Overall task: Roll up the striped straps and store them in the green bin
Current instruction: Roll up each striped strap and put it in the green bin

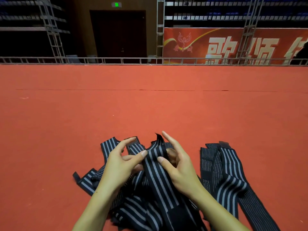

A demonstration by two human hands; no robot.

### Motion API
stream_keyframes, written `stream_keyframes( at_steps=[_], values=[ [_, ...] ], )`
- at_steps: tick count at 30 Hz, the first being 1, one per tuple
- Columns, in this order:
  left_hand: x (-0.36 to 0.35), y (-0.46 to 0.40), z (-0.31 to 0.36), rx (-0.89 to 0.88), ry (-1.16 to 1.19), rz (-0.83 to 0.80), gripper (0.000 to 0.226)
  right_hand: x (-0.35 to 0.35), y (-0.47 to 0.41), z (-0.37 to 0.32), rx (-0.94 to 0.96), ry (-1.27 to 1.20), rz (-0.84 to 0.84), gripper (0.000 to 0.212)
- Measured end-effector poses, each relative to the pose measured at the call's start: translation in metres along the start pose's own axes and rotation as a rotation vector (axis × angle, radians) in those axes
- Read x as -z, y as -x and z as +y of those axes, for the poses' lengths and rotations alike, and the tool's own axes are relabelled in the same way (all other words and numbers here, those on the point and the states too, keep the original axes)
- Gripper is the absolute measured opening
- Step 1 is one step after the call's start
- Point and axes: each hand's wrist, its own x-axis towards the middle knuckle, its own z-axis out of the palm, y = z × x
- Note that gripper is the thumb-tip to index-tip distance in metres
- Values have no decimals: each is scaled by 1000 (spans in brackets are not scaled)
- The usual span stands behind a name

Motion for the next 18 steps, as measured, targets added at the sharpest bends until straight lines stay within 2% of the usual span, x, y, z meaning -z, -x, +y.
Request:
stream_keyframes(
  at_steps=[2, 6, 10, 13, 16, 18],
  values=[
    [5, -3, -6, -23, -31, -24, 60, -7, -2, 5, -25, -25, 3, 73],
    [13, -11, -21, -228, -163, 2, 60, -20, -7, 14, -52, -14, 11, 72],
    [16, -11, -28, -354, -232, 26, 44, -24, -9, 24, -73, -88, -28, 73],
    [30, -7, -27, -374, -250, 73, 36, -19, -13, 31, -172, -93, 4, 64],
    [54, -1, -24, -366, -310, 113, 33, -11, -27, 59, -340, 160, 36, 55],
    [68, 5, -23, -362, -332, 116, 33, -14, -37, 77, -417, 379, -81, 64]
  ],
)
